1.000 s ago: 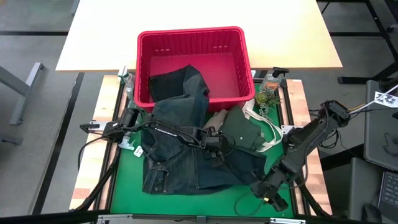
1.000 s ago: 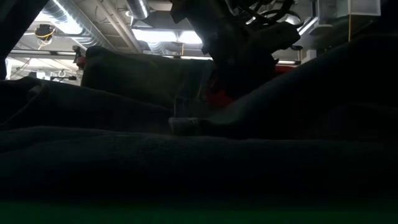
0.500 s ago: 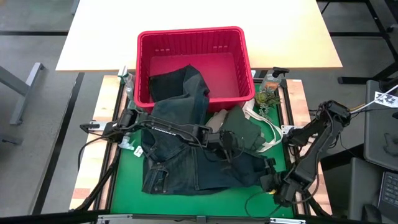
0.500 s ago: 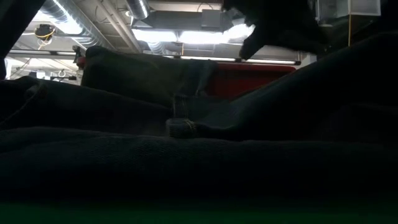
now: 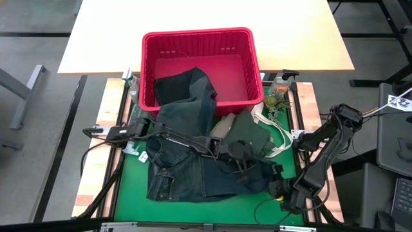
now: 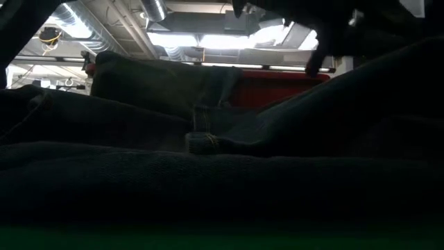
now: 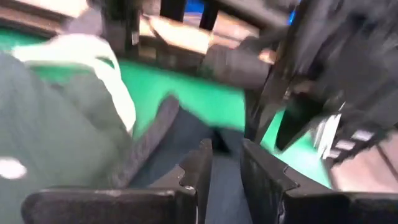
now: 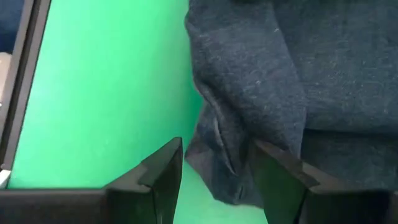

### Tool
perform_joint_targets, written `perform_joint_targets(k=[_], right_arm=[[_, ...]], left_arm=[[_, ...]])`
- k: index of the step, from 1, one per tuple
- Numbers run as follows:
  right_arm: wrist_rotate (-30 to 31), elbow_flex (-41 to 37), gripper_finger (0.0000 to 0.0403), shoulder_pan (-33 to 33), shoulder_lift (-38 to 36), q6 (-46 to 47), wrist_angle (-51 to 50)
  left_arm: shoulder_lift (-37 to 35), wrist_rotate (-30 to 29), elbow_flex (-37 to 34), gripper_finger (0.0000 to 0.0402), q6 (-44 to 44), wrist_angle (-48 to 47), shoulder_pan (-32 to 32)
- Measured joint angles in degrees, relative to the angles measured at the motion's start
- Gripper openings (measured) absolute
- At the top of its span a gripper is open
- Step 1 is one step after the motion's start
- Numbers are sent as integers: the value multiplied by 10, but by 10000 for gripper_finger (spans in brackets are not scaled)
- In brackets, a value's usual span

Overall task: Fold laundry
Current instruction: Fold the dark blue pants

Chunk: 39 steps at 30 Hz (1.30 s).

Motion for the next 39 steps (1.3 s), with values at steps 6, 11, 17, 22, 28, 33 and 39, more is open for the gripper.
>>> perform_joint_targets(k=[6,11,17,22,28,33,39], right_arm=[[2,-41,182,0,0,0,72],[-23,-83,182,-1,0,0,153],[-84,-127,182,-1,11,37,227],[-143,-133,182,-2,15,61,240],[-225,-123,182,-1,14,59,269],[-225,-104,182,0,12,61,239],[-190,-59,182,0,2,75,115]], left_arm=[[41,-25,-1,78,1,-3,5],[66,-43,-1,78,-4,-12,23],[66,-39,0,78,-9,-25,40],[66,-41,0,78,-9,-25,42],[66,-46,0,78,-9,-26,44],[66,-38,0,78,-5,-27,45],[59,-14,0,78,-4,-33,46]])
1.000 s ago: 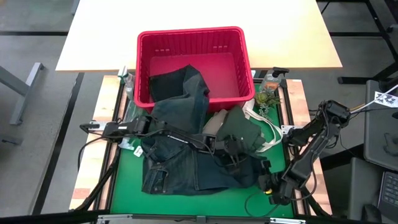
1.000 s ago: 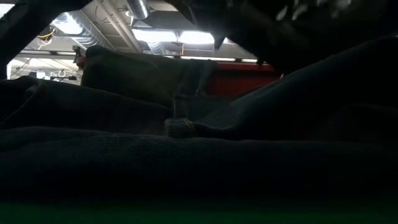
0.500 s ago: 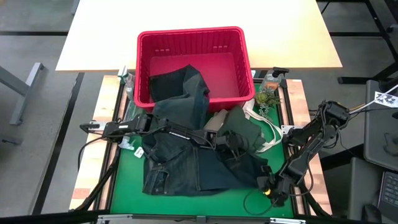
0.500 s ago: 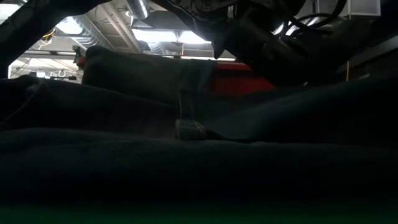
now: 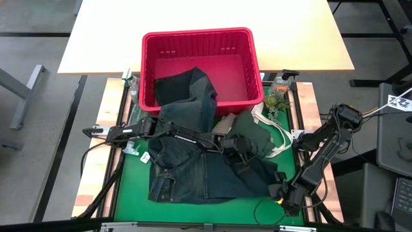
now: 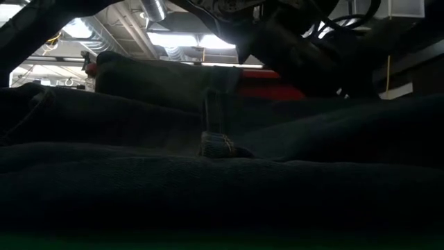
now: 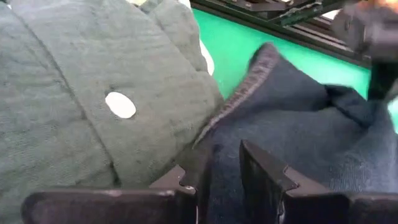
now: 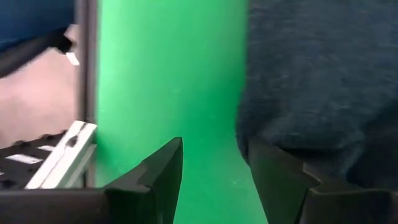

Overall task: Fold laundry
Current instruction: Fold the dark blue pants

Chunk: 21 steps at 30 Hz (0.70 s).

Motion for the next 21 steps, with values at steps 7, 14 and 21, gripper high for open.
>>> perform_joint_targets(k=[7,14,21], right_arm=[[38,56,182,0,-2,0,-109],[39,71,182,0,-3,10,-159],[34,71,182,0,-3,44,-191]], left_arm=[[-25,7,0,78,1,-10,-1],[-45,4,0,69,31,-51,-5],[-67,4,-1,59,31,-121,-15]])
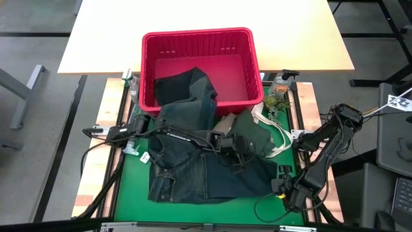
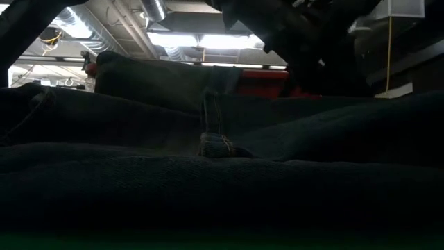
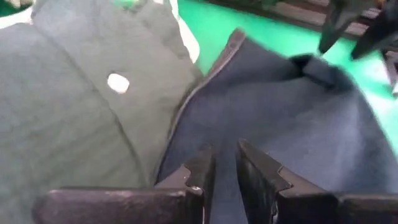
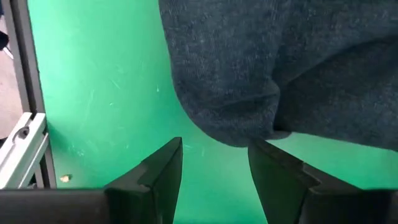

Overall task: Fold laundry
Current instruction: Fold the dark blue pants

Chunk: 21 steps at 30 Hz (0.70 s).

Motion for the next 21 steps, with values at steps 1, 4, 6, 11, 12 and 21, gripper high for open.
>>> perform_joint_targets(k=[1,4,6,11,12,21], right_arm=[[0,0,182,0,0,0,2],[17,0,182,0,0,-2,4],[46,-1,182,0,0,-1,4],[83,-1,182,0,12,-1,4],[83,-1,182,0,16,-1,4],[112,-1,182,-1,15,-2,-12]], left_arm=[[-3,0,1,59,0,-1,-3],[-16,5,1,58,0,-33,-17],[-19,16,2,58,-1,-44,-32],[-21,44,1,58,-2,-81,-79],[-21,45,1,58,-2,-90,-90],[-17,-35,-6,58,-3,-147,-163]])
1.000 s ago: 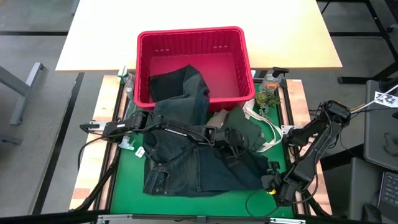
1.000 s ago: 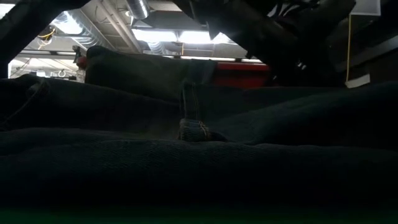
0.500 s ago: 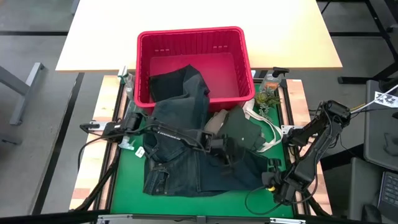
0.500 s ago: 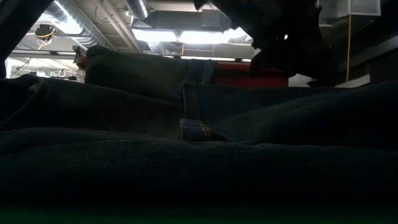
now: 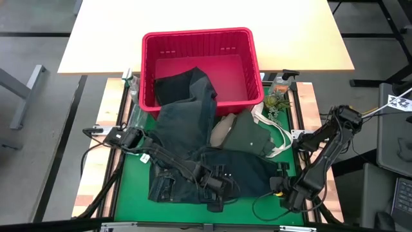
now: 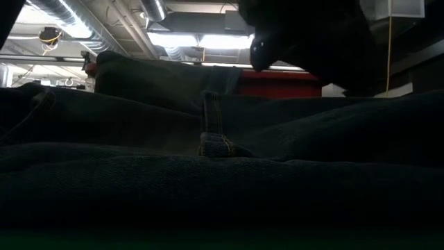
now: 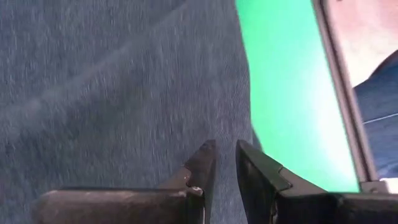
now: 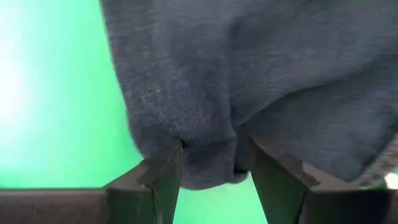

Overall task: Fold laundry
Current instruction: Fold the dark blue pants

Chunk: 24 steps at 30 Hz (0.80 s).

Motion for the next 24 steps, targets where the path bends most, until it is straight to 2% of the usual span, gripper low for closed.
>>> perform_joint_targets(k=[4,9,14,17,20,24], right_arm=[[41,0,182,0,-5,9,-24],[88,0,182,-11,-5,35,-57],[89,-4,182,-46,-6,54,-80],[87,-29,182,-72,-6,53,-53],[54,-68,182,-100,-6,47,-15],[47,-97,182,-129,-6,51,-9]], left_arm=[[1,-21,-11,58,-20,-11,-12],[5,-17,-40,58,-59,-9,-20],[6,-9,-81,58,-86,-4,-28],[4,-10,-101,58,-91,0,-32],[2,-12,-116,58,-91,-1,-37],[1,-1,-116,58,-91,-31,-44]])
